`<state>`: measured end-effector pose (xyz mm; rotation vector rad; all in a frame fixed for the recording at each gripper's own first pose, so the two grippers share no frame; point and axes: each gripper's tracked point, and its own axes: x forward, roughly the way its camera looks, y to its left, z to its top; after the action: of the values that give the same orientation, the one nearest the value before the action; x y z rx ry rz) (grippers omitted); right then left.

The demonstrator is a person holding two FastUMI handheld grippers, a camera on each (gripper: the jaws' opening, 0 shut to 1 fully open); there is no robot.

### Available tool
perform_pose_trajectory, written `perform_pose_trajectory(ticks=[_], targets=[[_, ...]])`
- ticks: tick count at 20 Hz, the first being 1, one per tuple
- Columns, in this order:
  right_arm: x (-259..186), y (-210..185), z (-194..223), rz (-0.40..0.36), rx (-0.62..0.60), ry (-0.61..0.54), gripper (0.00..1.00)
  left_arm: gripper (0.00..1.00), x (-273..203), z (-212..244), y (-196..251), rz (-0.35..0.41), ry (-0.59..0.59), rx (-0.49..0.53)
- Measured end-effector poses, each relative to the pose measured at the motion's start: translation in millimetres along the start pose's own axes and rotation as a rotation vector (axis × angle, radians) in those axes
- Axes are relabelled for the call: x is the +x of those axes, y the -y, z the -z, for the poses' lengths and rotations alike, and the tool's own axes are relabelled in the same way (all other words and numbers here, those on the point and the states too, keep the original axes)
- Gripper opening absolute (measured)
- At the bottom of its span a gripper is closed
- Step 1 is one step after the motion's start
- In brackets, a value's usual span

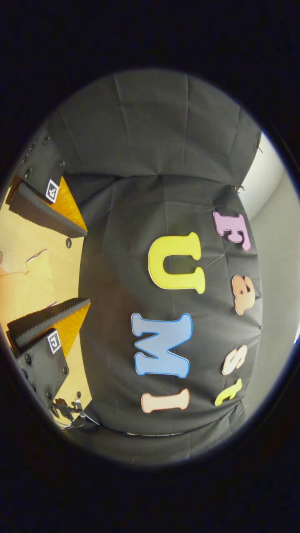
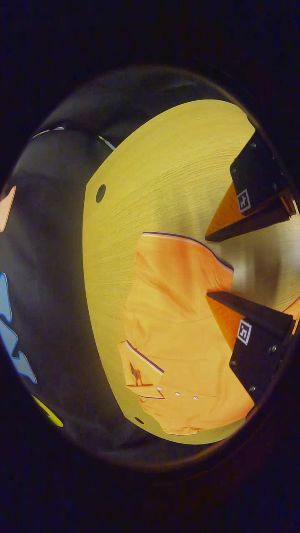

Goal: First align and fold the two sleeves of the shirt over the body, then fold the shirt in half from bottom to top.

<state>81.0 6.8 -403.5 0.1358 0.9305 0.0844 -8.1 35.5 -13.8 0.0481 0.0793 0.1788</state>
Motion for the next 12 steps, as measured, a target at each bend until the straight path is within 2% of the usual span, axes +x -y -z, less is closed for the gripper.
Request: perform_pose_trajectory(ticks=[1, 2, 3, 4, 5, 6, 7, 8, 12], targets=[[-1, -2, -1, -0.002, 0.009, 0.001, 0.58, 0.94, 0, 0, 2, 0.0, -0.001, 0.0], [0, -3, -1, -0.012, 0.012, -0.014, 0.5, 0.94, 1, 0, 1, -0.002, -0.003, -0.001], [-1, -1, -6, -0.001, 0.019, -0.008, 0.51, 0.94, 1, 0, 3, -0.002, -0.005, -0.004], [0, -2, -4, -0.007, 0.031, -0.014, 0.31, 0.94, 1, 1, 3, -0.002, -0.006, -0.006], [-2, -6, -2, -0.024, 0.042, -0.03, 0.2, 0.94, 1, 1, 3, -0.003, -0.007, -0.008], [-1, -5, -3, -0.034, 0.049, -0.035, 0.21, 0.94, 0, 1, 3, -0.003, -0.007, -0.01], [2, 3, -7, -0.003, 0.051, -0.026, 0.2, 0.94, -1, 1, 3, -0.004, -0.008, -0.011], [-2, 0, -7, -0.004, 0.054, -0.027, 0.0, 0.94, -1, 1, 2, -0.005, -0.01, -0.013], [-2, -4, -11, -0.001, 0.009, -0.026, 0.0, 0.94, -1, 3, 0, -0.012, -0.013, -0.018]])
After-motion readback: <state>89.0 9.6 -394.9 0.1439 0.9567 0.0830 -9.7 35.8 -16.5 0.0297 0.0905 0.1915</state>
